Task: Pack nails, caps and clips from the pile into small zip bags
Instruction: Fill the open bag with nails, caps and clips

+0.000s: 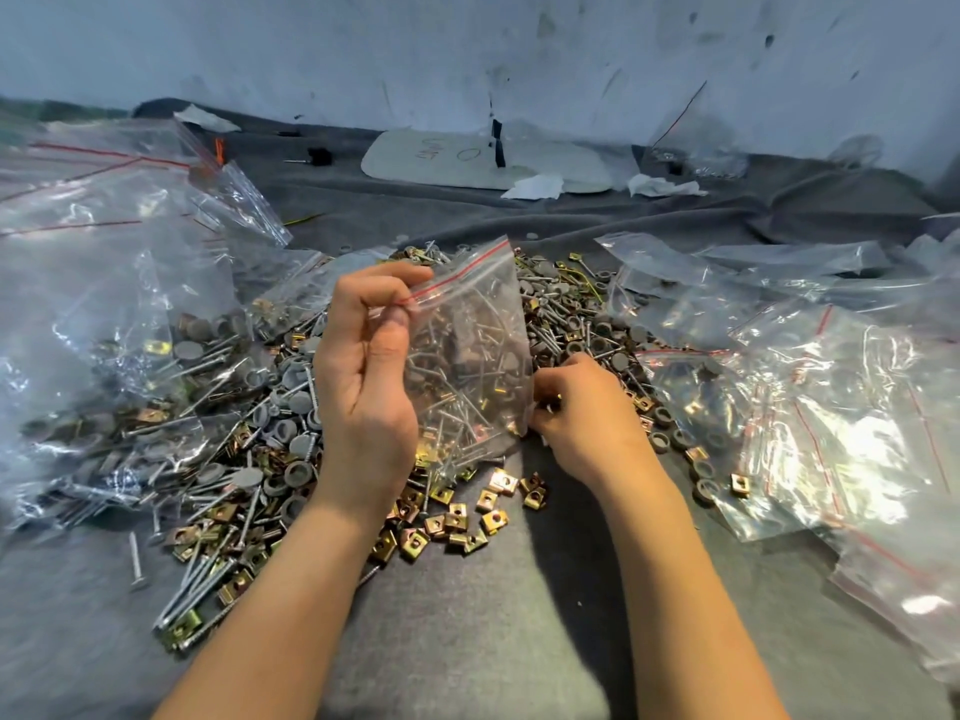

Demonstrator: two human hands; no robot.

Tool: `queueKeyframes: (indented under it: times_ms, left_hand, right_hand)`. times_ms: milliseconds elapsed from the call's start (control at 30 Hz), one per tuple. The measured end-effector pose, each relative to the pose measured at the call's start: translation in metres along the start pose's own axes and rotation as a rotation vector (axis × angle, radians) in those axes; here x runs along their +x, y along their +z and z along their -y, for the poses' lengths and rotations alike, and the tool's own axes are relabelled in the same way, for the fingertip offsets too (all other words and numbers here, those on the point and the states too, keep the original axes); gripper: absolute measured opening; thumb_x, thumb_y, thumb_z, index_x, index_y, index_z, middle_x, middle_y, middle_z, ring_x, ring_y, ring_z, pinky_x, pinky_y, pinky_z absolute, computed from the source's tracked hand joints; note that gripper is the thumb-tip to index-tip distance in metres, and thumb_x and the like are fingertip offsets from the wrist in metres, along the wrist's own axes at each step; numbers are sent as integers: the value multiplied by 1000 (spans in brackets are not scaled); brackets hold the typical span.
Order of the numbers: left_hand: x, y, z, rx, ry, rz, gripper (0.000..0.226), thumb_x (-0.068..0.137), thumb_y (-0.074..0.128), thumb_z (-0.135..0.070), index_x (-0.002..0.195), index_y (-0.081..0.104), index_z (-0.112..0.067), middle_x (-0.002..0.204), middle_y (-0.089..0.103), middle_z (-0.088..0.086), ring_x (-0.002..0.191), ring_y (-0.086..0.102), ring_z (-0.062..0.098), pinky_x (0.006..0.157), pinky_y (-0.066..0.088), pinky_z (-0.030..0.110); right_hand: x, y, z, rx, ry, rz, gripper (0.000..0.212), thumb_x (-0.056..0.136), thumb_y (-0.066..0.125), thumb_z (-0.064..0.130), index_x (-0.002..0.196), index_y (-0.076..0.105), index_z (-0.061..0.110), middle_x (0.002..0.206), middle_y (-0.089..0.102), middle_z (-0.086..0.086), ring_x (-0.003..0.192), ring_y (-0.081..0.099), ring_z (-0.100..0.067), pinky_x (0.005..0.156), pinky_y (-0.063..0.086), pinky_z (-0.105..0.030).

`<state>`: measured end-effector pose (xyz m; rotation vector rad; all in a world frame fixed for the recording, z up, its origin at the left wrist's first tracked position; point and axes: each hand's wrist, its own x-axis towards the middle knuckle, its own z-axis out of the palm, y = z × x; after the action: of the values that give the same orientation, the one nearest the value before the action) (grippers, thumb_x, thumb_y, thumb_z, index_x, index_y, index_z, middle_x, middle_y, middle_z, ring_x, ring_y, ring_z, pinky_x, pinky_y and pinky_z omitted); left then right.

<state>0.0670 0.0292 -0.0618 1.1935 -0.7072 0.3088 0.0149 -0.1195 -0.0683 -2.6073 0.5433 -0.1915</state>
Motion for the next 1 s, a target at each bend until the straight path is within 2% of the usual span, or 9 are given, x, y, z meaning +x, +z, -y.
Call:
queueKeyframes:
  times_ms: [100,167,300,400,500,633,800,933,1000]
  left_hand:
    - [0,0,0,-11,-4,-4,33,94,40,-14,94,59,-41,113,61,-12,117,56,23,103,45,44]
    - [1,0,0,-7,-8,-16,31,94,40,-13,94,58,-39,112,61,-13,116,56,23,103,46,46]
    - [1,1,-1,104,13,2,27,95,37,-4,94,51,-27,112,59,-9,110,57,20,99,48,51]
    - [-1,5,-3,215,66,89,22,91,37,-3,95,52,-19,112,56,-3,104,55,14,91,49,31]
    - [-2,7,-5,271,115,158,17,89,37,-9,97,50,-15,111,55,4,100,55,15,82,45,20]
    - [-4,9,-6,309,220,229,16,88,38,-5,97,49,-12,111,53,11,100,53,18,82,46,28]
    - [-7,8,-3,294,251,282,17,88,39,-4,99,50,-10,114,54,15,106,53,23,85,48,42]
    - [-6,9,-3,256,233,225,17,88,38,-6,98,51,-11,113,54,13,104,55,27,84,48,50]
    - [-5,10,-4,236,200,156,19,88,38,-3,98,50,-12,112,55,8,103,55,21,85,50,39]
  right_hand:
    - [0,1,0,1,-1,36,7,91,59,14,93,64,19,105,45,-2,87,51,-24,71,41,-33]
    - [0,1,1,69,-26,8,4,93,59,15,95,60,17,109,45,1,89,50,-18,76,42,-30]
    - [-6,-13,8,386,-106,-300,9,92,59,9,94,60,19,96,61,6,84,55,-5,77,41,-16]
    - [-18,-35,16,580,-319,-506,12,88,63,4,91,64,16,83,61,8,71,52,2,66,38,-9]
    - [-30,-52,25,575,-534,-654,10,88,62,2,93,64,10,86,60,-2,73,54,-5,67,40,-14]
    - [-38,-56,35,567,-605,-698,13,88,63,2,101,64,3,88,63,-5,78,61,-18,71,51,-28]
    - [-38,-49,38,446,-538,-660,19,85,69,13,103,65,9,85,64,6,84,63,-22,74,51,-37]
    - [-37,-51,36,529,-529,-640,15,88,66,17,101,65,10,95,67,3,89,62,-20,76,51,-37]
    - [-36,-54,34,640,-481,-657,9,89,65,14,98,65,13,92,67,5,83,62,-11,73,50,-26]
